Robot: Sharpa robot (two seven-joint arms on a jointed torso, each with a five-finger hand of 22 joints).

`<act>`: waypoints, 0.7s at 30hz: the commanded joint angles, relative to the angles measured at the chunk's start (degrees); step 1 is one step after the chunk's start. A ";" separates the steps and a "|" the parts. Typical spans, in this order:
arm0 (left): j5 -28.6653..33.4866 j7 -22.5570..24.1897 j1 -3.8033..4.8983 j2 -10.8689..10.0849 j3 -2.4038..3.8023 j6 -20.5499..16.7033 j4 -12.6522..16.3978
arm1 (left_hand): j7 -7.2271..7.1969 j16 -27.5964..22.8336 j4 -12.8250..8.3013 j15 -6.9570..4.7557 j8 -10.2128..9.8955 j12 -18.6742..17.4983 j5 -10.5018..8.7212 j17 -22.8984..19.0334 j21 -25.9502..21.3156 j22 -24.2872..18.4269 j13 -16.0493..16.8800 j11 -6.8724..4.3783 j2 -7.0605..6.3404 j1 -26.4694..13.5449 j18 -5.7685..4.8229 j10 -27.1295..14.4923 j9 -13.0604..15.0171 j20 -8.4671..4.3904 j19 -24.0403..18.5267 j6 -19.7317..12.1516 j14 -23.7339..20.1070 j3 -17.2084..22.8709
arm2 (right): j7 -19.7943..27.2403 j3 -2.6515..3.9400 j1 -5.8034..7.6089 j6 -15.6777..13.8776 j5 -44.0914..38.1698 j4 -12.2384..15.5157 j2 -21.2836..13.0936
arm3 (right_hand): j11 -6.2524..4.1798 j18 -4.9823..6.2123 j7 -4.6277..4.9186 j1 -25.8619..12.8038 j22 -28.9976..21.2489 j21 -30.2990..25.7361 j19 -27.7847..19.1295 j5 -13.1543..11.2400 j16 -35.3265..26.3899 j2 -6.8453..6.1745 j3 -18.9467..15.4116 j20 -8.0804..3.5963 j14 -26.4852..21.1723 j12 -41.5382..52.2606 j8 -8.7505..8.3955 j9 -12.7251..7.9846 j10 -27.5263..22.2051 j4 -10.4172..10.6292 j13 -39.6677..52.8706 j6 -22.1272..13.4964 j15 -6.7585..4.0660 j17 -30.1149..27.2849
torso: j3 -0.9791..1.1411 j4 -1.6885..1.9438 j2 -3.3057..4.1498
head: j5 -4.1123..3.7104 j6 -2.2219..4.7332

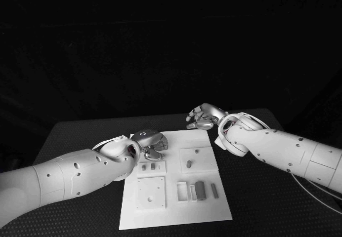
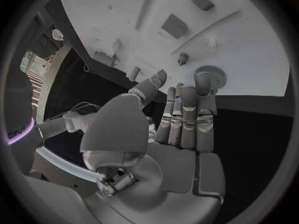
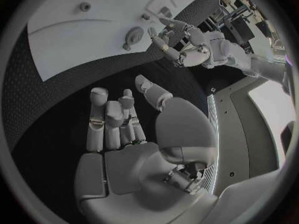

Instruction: Assemble the parts on the task board

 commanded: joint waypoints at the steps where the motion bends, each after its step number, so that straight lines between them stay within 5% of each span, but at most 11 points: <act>1: -3.76 -1.58 -0.05 0.28 0.03 2.23 -0.47 | -0.21 2.62 0.17 -0.08 -0.28 -0.61 -0.31 1.01 1.88 2.19 -0.31 0.00 -0.32 -0.04 4.84 0.43 -0.36 -0.14 1.26 0.05 0.92 -0.35 | 0.29 0.02 0.01 0.25 -0.02 0.04 0.03 | 0.25 1.70 0.34 -0.65 0.94 -0.27 0.25 -0.26 -0.37 -0.10 -0.14 -0.01 -0.14 0.35 -0.36 -0.07 -0.03 0.35 -0.07 -0.01 0.24 -0.06 | 0.03 0.02 -0.05 | -0.05 -0.08; 10: -4.33 -1.55 -0.42 0.92 0.03 3.32 -1.71 | 0.11 5.72 0.31 -0.03 0.11 -0.93 -0.13 1.43 5.07 2.62 -1.08 0.07 0.28 -0.35 6.46 0.13 -0.72 -0.06 3.60 0.89 3.18 0.25 | 0.31 0.02 0.01 0.28 -0.02 0.08 0.10 | 0.26 1.70 0.35 -0.66 0.94 -0.27 0.26 -0.26 -0.36 -0.09 -0.13 -0.01 -0.13 0.36 -0.37 -0.06 -0.03 0.38 -0.07 -0.02 0.25 -0.06 | 0.00 0.02 -0.04 | -0.15 -0.10; 21: -4.49 -1.90 -0.76 1.19 0.03 3.05 -2.69 | -0.09 6.13 0.31 -0.14 0.32 -0.93 0.55 1.10 5.99 2.56 -1.29 -0.03 0.81 -0.28 6.76 0.57 -0.86 -0.07 3.85 1.34 3.74 0.92 | 0.28 0.02 0.01 0.35 -0.01 0.23 0.01 | 0.28 1.70 0.37 -0.74 0.94 -0.27 0.28 -0.27 -0.35 -0.09 -0.13 -0.01 -0.11 0.37 -0.38 -0.05 -0.02 0.44 -0.06 -0.05 0.27 -0.06 | 0.05 0.01 -0.01 | -0.26 -0.22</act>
